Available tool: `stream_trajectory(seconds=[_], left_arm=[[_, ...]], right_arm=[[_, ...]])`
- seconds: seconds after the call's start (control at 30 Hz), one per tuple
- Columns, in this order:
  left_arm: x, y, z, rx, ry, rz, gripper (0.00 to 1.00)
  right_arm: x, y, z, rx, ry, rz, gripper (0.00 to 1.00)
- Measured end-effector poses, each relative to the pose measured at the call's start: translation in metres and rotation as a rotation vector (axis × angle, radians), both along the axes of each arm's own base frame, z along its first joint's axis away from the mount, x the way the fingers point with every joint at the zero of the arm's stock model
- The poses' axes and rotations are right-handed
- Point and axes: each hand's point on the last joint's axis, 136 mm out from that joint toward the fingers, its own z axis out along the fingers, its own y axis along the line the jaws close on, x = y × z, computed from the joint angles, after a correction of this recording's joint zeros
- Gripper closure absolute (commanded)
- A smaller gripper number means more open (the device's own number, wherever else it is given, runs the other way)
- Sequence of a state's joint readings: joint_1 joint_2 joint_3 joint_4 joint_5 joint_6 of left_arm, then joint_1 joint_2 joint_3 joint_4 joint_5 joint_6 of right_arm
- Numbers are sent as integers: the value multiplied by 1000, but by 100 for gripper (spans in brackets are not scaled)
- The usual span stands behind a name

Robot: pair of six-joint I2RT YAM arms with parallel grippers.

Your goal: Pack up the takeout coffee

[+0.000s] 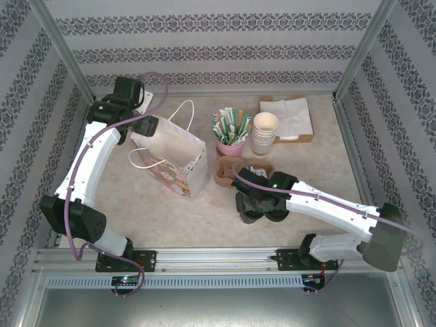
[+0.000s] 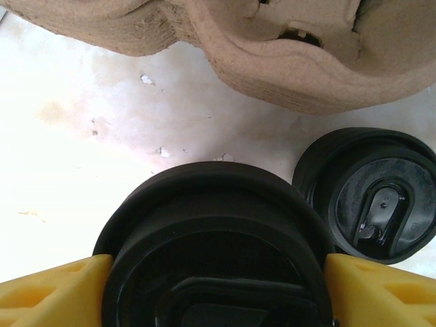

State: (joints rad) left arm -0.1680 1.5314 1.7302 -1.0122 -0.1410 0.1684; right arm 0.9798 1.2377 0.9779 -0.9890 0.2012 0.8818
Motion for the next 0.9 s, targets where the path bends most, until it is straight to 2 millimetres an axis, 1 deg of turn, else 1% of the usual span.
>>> stream_trajectory(seconds=[0.03,0.07,0.1,0.13,0.17,0.2,0.23,0.27,0.3,0.33,0.37,0.4,0.43,0.47,0.53,0.63,0.67,0.73,0.8,0.83,0.9], left_arm=[[1,3,12,1,-28,24,21],[1,7,32,-5,-72,54,26],[0,9,53,-22,-122,81,32],[-2,9,74,-51,-175,101,35],[-7,8,95,-92,-230,115,37],[-15,3,112,-139,-271,113,38],[-27,-5,125,-190,-302,97,39],[-42,-20,136,-245,-324,62,39],[-59,-39,143,-295,-336,8,39],[-78,-63,148,-349,-339,-66,39],[-95,-85,149,-397,-327,-134,39],[-114,-109,144,-449,-292,-211,40],[-130,-127,136,-497,-248,-263,44],[-140,-136,127,-534,-213,-280,45],[-158,-152,103,-604,-143,-292,47],[-183,-180,65,-660,-34,-323,47],[-190,-189,57,-668,-4,-333,47],[-205,-207,46,-699,43,-355,47],[-217,-220,42,-755,60,-366,47],[-224,-224,38,-789,68,-371,47],[-236,-227,28,-833,87,-372,47]], right_arm=[[0,0,0,1,1,0,22],[0,1,-1,2,2,0,22],[0,2,-1,3,3,0,22],[0,2,-1,2,4,-1,22],[1,2,-1,2,5,-5,23],[1,2,-2,2,5,-9,23],[1,2,-2,2,6,-13,23],[1,2,-2,1,5,-23,23],[2,2,-2,2,4,-34,23],[2,2,-2,1,6,-45,24],[3,2,-2,-1,7,-56,24],[3,2,-2,-2,7,-69,25],[4,2,-2,0,9,-86,25],[4,2,-2,1,11,-100,26],[4,1,-2,5,15,-138,27],[3,-1,-1,4,31,-204,27],[3,-1,0,2,36,-226,28],[3,-1,1,-3,49,-279,29],[3,0,2,-5,60,-324,29],[3,1,1,-4,66,-350,29],[3,1,0,0,73,-395,29]])
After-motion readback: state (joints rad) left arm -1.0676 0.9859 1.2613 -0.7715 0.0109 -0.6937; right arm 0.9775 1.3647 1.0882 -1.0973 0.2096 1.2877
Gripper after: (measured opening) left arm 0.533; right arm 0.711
